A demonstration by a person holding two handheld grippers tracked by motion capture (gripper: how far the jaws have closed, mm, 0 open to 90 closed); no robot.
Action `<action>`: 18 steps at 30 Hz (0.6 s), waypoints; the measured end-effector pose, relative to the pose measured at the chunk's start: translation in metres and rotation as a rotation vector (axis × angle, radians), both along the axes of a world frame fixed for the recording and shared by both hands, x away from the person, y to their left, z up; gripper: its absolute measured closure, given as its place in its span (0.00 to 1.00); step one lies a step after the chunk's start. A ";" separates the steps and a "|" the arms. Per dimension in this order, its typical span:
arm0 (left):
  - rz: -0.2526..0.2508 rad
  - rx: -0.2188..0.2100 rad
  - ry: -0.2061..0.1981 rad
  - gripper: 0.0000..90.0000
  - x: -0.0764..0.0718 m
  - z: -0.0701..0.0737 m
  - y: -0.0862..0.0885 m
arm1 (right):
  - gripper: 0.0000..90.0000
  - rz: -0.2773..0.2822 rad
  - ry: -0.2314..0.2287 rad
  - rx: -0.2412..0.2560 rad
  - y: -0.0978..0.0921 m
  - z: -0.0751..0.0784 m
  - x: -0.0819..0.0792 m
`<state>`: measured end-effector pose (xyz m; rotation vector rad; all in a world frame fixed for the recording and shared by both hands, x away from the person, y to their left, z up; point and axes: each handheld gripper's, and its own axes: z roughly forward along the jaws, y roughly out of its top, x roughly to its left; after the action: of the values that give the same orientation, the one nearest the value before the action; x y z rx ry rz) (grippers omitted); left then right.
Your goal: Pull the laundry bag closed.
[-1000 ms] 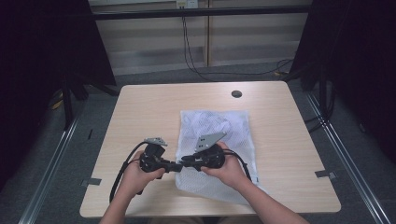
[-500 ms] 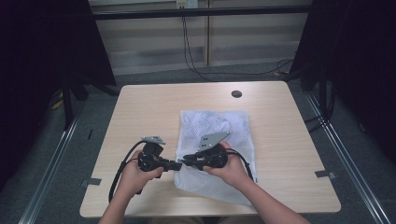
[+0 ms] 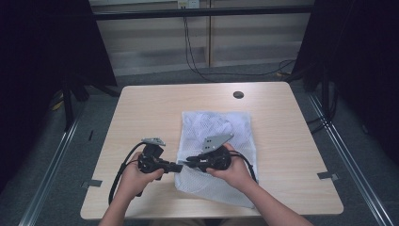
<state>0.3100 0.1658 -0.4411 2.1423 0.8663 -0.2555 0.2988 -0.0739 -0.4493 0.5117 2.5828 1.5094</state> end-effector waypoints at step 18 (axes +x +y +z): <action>-0.007 0.010 -0.002 0.97 -0.001 0.000 0.000 | 0.91 0.008 0.002 -0.002 -0.007 -0.003 -0.002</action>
<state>0.3090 0.1655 -0.4411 2.1545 0.8605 -0.2528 0.2963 -0.0805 -0.4525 0.5028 2.5906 1.5098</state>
